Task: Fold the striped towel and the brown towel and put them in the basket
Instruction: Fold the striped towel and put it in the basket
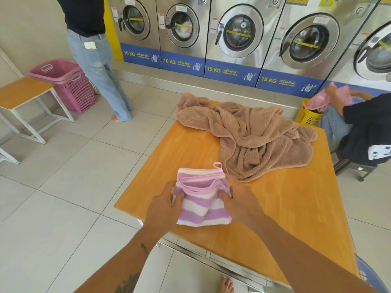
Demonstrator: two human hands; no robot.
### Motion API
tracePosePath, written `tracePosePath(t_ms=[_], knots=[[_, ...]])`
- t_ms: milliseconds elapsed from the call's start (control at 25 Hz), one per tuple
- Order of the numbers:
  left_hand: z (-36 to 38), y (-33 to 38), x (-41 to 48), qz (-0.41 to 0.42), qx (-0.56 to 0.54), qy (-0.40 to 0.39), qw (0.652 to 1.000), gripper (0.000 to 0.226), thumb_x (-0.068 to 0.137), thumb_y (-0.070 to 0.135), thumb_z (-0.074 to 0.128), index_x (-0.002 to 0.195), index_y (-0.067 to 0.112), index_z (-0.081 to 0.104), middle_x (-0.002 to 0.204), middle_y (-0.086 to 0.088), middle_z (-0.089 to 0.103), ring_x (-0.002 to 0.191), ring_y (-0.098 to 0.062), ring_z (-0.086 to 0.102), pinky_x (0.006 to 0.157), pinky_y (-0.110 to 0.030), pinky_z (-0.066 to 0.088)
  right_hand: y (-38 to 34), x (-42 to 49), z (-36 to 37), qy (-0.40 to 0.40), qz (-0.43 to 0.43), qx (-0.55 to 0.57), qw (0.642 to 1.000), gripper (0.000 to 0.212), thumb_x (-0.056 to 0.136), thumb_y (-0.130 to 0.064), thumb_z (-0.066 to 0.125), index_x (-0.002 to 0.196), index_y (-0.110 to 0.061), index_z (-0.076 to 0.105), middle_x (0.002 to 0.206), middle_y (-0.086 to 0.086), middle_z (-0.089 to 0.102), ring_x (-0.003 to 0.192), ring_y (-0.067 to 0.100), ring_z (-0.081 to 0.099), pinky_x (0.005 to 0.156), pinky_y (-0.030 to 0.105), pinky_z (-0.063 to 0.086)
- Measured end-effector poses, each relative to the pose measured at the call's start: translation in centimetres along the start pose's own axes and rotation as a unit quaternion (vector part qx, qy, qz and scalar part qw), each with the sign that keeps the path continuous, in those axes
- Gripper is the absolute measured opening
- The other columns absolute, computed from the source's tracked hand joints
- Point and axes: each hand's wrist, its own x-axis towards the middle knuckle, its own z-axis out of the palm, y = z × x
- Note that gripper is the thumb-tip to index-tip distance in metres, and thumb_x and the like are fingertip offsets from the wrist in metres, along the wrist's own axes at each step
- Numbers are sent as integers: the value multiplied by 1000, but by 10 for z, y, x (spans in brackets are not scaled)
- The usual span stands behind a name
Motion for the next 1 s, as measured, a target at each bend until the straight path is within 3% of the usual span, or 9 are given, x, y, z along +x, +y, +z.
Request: tracePosePath(t_ms=[80,200,320,400,480,680,800,880,1000], knots=[[5,8,17,-15,6,23,1000,30,100,39,46,130,38,45,65,-3,64,61,-21,62,54,-34,46,3,23,-1,-6,-12,-9,1000,56,93,-28,52,142,-48,33,77,-17,53,74,18,57,62,34,43],[9,19,51,-49,23,68,996,33,102,35,45,134,33,44,69,-3,63,65,-23,63,57,-37,49,14,61,0,-9,-3,-32,999,47,94,-33,49,139,-39,35,103,-4,66,97,29,63,76,42,51],[23,31,72,-2,109,145,983,40,99,27,44,139,25,46,112,0,60,98,-24,60,79,-42,53,28,91,5,-42,15,-39,998,46,95,-31,49,138,-38,35,116,2,63,107,32,60,86,44,51],[43,27,74,48,223,105,968,48,92,36,37,136,27,52,135,-4,50,118,-26,51,95,-45,45,36,97,13,-56,29,-53,997,52,94,-29,51,141,-40,31,131,5,49,122,34,48,97,44,44],[56,12,70,18,312,31,949,58,88,45,26,139,34,52,148,-7,40,134,-29,39,103,-49,37,37,95,22,-39,39,-73,996,58,93,-27,52,143,-39,26,134,8,40,122,36,45,96,43,41],[69,-5,62,-44,349,8,936,58,94,44,20,149,37,39,148,-8,42,135,-30,39,102,-51,37,41,84,25,-14,23,8,1000,60,94,-18,50,146,-32,23,132,4,49,115,32,55,85,43,49],[60,3,63,-59,306,0,950,61,97,24,34,156,31,24,148,-5,42,136,-28,37,107,-44,35,44,74,16,-26,94,47,994,58,92,-9,49,144,-24,29,94,2,63,88,26,62,65,37,47],[46,6,61,-63,215,-4,975,65,98,12,40,158,26,19,137,-7,53,124,-28,47,98,-37,42,44,59,12,-37,121,45,991,48,92,-9,47,138,-22,39,77,-1,61,70,19,60,54,34,43],[30,8,44,-90,29,-7,996,66,101,14,44,158,33,16,115,2,58,91,-21,58,75,-30,45,34,34,11,-31,137,122,982,39,98,-17,43,134,-32,45,85,-3,65,79,15,62,71,37,50]])
